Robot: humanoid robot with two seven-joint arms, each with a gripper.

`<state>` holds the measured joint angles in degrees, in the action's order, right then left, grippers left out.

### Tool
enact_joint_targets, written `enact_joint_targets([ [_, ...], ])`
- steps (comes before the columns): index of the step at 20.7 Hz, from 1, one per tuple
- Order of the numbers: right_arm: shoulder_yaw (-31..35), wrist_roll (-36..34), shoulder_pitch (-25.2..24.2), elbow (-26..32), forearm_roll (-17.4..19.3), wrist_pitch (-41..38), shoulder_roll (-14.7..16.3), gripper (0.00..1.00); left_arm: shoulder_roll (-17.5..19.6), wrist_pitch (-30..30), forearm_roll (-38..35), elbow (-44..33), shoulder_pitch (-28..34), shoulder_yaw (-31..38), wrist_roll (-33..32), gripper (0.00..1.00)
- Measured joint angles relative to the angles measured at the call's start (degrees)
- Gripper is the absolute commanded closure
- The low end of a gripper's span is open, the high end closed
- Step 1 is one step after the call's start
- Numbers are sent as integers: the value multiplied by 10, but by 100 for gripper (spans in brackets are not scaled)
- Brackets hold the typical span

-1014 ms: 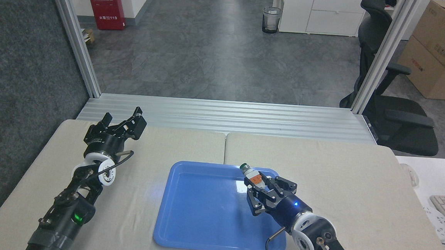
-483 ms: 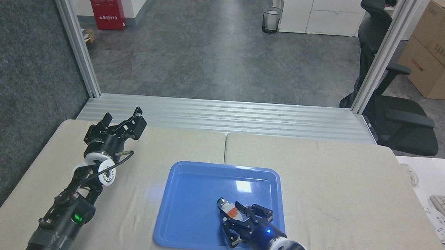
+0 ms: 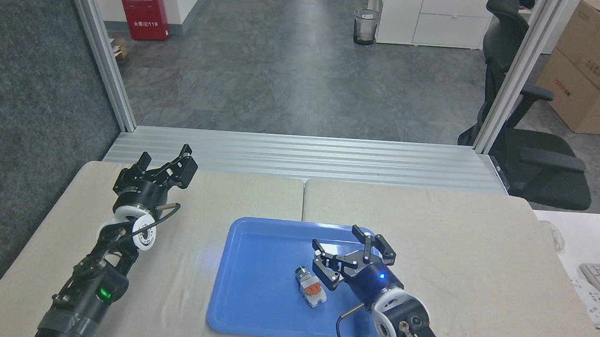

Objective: Pick up switch part and place in tray
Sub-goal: 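Lower the switch part into the tray and open the right gripper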

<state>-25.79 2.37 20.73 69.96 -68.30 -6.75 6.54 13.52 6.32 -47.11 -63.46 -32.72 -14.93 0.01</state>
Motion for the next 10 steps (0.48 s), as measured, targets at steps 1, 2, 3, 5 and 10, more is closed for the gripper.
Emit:
enact_joint_targets([
  [1,14,-13,6,-3,0,0,2,3,0,0,0,0,0,0,0,0],
  [2,29,-25,12,-7,0,4,6,3,0,0,0,0,0,0,0,0],
  [3,44,-32,16,-11,-1,11,12,3,0,0,0,0,0,0,0,0],
  [5,73,-45,25,-25,0,45,27,2,0,0,0,0,0,0,0,0],
  [10,120,-58,31,-60,10,91,62,1,0,0,0,0,0,0,0,0],
])
